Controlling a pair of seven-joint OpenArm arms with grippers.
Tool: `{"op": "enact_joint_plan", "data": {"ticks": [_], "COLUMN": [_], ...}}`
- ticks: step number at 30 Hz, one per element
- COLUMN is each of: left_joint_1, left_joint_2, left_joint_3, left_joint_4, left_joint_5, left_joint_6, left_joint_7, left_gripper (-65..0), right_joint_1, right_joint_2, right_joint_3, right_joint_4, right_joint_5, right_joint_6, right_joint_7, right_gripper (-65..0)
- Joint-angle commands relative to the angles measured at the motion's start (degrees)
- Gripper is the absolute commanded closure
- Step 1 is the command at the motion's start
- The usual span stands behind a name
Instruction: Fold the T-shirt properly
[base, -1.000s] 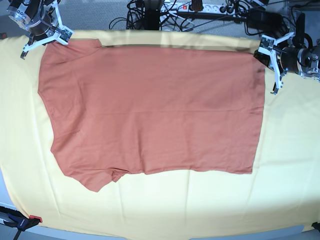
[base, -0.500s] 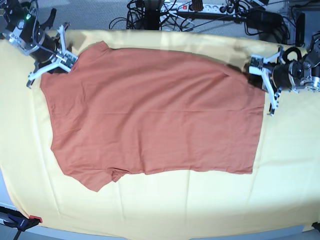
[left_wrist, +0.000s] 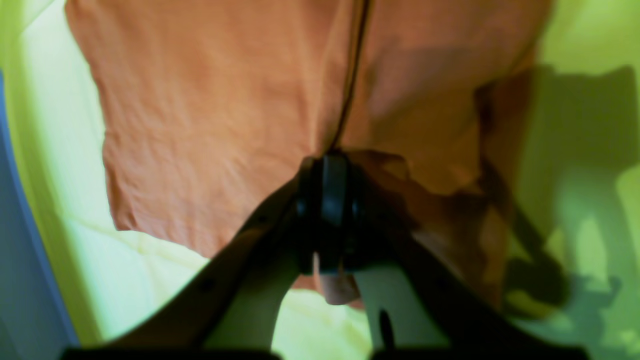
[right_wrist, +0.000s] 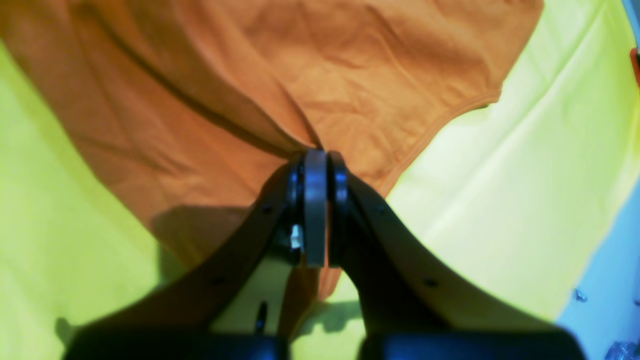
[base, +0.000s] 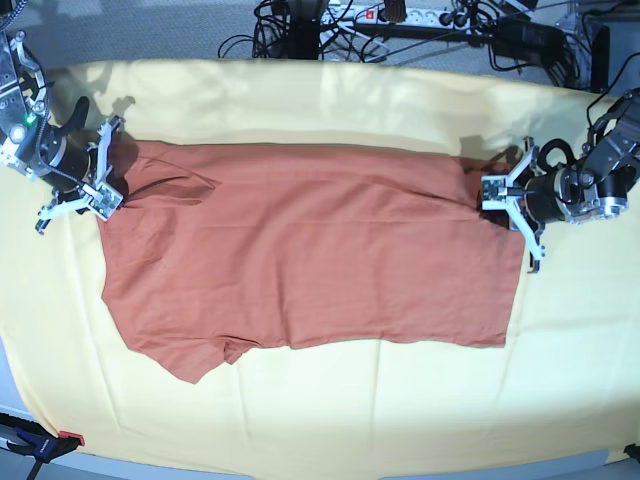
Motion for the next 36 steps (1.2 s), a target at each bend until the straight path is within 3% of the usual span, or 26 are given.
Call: {"op": "enact_joint_plan", "data": {"ticks": [1, 8, 18, 32, 36], "left_joint_1": [-1.9, -4.0, -3.5, -2.3, -2.3], "left_joint_2": [-0.4, 1.4, 1.4, 1.4, 1.4], "left_joint_3": [-0.8, -0.8, -0.8, -0.8, -0.8], "left_joint_4": [0.0, -1.1, -1.1, -1.1, -1.1], "left_joint_5": [-0.2, -0.2, -0.3, -1.8, -4.2], "left_joint_6": [0.7, 2.3, 1.3, 1.3, 1.3], "left_joint_7": [-0.8, -0.7, 3.1, 8.7, 12.6], "left_gripper": [0.0, 0.0, 0.0, 0.0, 0.0], "right_joint_1": [1.7, 4.3, 4.4, 4.2, 4.2], "right_joint_2": [0.7, -0.4, -0.4, -0.4, -0.4], "right_joint_3": [0.6, 0.6, 0.6, 0.6, 0.6], "right_joint_4": [-0.1, -3.7, -3.7, -3.7, -3.7], "right_joint_5": [0.3, 2.2, 1.9, 1.9, 1.9], "right_joint_6": [0.0, 1.4, -4.4, -3.7, -4.0], "right_joint_7": [1.1, 1.1, 0.4, -3.3, -5.5], "right_gripper": [0.0, 0.0, 0.0, 0.0, 0.0]}}
